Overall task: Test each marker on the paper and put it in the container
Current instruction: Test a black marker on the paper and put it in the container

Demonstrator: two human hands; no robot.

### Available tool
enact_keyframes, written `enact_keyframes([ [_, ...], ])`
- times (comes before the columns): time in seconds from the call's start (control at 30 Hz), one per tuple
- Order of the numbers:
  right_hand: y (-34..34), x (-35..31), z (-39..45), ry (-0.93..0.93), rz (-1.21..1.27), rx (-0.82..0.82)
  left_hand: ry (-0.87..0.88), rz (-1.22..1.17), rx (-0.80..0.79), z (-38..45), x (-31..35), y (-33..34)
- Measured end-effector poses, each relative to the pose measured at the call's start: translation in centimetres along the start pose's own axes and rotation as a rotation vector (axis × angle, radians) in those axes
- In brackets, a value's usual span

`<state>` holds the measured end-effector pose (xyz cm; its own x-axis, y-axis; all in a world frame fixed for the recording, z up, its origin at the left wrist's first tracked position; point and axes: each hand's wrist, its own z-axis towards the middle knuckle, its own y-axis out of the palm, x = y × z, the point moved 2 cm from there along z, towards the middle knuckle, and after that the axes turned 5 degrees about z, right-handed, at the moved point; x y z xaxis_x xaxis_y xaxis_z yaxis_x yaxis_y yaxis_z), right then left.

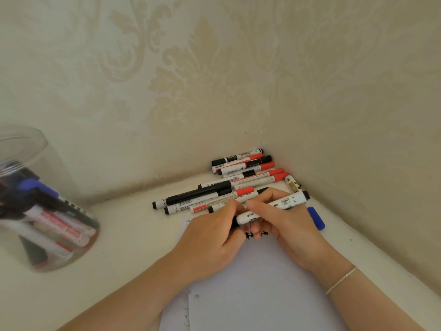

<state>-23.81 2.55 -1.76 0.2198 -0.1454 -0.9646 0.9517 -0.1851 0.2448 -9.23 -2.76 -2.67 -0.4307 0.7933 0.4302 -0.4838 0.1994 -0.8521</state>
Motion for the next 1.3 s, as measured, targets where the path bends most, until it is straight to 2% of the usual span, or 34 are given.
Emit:
enact_keyframes([
  [0.17, -0.1, -0.3, -0.2, 0.058, 0.076, -0.089, 0.065, -0.061, 0.098, 0.0, -0.1, -0.7],
  [0.23, -0.2, -0.6, -0.1, 0.051, 0.193, 0.005, 0.027, -0.121, 0.136, 0.2, -0.1, -0.9],
  [0.3, -0.9, -1.0, 0.0, -0.058, 0.192, 0.215, -0.020, -0.139, 0.176, 0.3, 0.0, -0.8],
  [0.37, -1.1, -1.1, -0.1, -0.146, 0.028, 0.340, -0.056, -0.112, 0.219, 0.4, 0.1, -0.7],
  [0.47, 0.3, -0.9, -0.3, -0.191, -0.365, 0.334, -0.130, -0.122, 0.318, 0.4, -0.1, -0.6],
  [0.53, 1.3, -0.8, -0.4, -0.229, -0.451, 0.341, -0.189, -0.170, 0.385, 0.5, -0.2, -1.0],
  [0.63, 2.5, -1.5, -0.2, -0.241, -0.449, 0.360, -0.238, -0.187, 0.448, 0.8, 0.1, -2.4],
  [0.73, 3.9, -3.9, 0.5, -0.257, -0.479, 0.286, -0.278, -0.190, 0.507, 1.2, 0.5, -5.2],
  [0.87, 7.8, -8.5, 1.6, -0.215, -0.351, -0.063, -0.292, -0.230, 0.753, 1.1, 0.5, -12.8],
  [0.93, 10.1, -9.6, 2.4, -0.248, -0.219, -0.143, -0.314, -0.531, 0.862, 0.7, 0.1, -16.4],
  [1.0, 12.5, -9.8, 3.2, -0.263, -0.060, -0.146, -0.282, -0.815, 0.867, -0.1, 0.2, -19.1],
  [1.03, 13.7, -9.8, 3.6, -0.261, -0.007, -0.146, -0.249, -0.796, 0.850, -0.6, 0.3, -20.1],
  [1.13, 17.2, -9.6, 4.5, -0.250, 0.006, -0.193, -0.168, -0.503, 0.894, -2.4, -0.1, -22.5],
  [1.3, 22.8, -8.8, 6.7, -0.191, -0.352, -0.259, -0.139, -0.058, 1.262, -5.9, -2.3, -27.0],
])
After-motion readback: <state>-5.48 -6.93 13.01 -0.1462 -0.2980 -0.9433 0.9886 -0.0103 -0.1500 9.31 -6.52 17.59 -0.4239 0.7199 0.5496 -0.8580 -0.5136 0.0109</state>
